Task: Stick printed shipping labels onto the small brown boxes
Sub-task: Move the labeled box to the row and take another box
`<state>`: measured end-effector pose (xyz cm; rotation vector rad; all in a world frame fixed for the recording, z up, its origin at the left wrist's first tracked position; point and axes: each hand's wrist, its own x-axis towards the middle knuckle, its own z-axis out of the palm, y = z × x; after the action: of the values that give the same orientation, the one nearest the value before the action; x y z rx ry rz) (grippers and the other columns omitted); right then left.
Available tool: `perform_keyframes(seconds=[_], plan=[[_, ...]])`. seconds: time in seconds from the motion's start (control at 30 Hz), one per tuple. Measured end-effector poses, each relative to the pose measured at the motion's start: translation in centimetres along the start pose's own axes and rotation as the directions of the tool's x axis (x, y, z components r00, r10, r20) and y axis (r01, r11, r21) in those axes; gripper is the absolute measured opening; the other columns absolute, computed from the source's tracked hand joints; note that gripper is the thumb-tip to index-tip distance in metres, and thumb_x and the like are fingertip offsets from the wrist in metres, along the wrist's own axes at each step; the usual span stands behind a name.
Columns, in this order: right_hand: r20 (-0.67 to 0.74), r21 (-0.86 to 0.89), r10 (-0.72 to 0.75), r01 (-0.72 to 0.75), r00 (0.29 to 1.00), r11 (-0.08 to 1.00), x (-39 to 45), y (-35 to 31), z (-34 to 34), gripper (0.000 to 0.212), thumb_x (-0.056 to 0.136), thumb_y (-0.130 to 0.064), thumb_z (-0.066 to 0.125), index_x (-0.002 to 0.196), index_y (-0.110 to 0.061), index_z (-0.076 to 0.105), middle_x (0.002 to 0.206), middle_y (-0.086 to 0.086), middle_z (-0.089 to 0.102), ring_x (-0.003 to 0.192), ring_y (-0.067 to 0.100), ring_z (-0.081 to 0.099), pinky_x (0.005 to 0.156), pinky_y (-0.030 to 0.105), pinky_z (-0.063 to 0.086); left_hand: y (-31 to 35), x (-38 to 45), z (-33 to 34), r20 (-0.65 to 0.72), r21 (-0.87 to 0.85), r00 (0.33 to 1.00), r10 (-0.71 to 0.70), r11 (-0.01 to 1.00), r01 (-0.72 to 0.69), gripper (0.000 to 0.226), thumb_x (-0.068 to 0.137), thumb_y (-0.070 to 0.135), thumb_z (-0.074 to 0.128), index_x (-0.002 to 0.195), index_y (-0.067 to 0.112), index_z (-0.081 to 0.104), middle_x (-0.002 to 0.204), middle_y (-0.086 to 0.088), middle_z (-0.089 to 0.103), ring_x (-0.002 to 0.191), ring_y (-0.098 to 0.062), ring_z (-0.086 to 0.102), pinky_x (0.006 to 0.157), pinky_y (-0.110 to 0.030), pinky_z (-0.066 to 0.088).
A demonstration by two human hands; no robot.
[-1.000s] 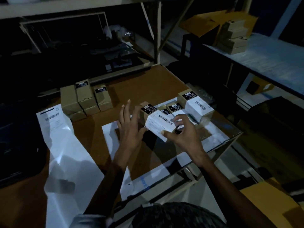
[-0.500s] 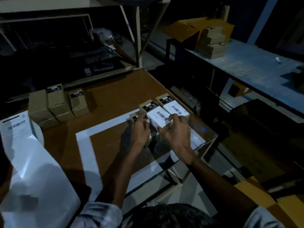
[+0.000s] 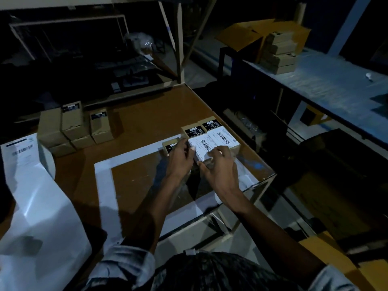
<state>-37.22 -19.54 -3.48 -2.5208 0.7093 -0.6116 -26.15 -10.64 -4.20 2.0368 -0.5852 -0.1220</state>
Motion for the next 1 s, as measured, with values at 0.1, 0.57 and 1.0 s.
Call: perform_keyframes(seconds=[0.1,0.57,1.0], plan=[[-0.008,-0.013,-0.012,0.012,1.0,1.0,0.2,-0.1,0.0,0.037,0.087,-0.037,0.075,0.113,-0.015,0.063,0.127,0.007,0.051,0.1,0.03,0.064,0.076,0.037,0.054,-0.1,0.0,-0.2,0.023,0.015,0.999,0.022,1.0,-0.022,0.043,0.103,0.025,0.052,0.144,0.012,0.047,0.133,-0.009,0.062,0.12,-0.023,0.06,0.093,-0.034,0.052],[0.047,0.07,-0.164,0.161,0.985,0.985,3.1,-6.8,1.4,0.023,0.095,-0.035,0.062,0.108,-0.018,0.073,0.111,0.005,0.07,0.094,0.026,0.067,0.074,0.034,0.054,-4.7,-1.1,-8.2,-0.06,0.031,0.99,-0.128,0.991,0.13,0.027,0.098,0.02,0.06,0.124,0.014,0.067,0.119,-0.004,0.07,0.111,-0.017,0.065,0.095,-0.035,0.054],[0.524,0.371,-0.162,-0.053,0.836,0.927,10.9,-18.6,13.4,0.016,0.096,-0.016,0.066,0.104,-0.006,0.076,0.104,0.002,0.073,0.079,0.009,0.062,0.066,0.016,0.051,-12.7,2.8,-22.4,-0.257,0.123,0.95,-0.176,0.969,0.213,0.009,0.095,0.01,0.061,0.088,0.011,0.066,0.07,-0.006,0.06,0.074,-0.023,0.059,0.078,-0.029,0.045]])
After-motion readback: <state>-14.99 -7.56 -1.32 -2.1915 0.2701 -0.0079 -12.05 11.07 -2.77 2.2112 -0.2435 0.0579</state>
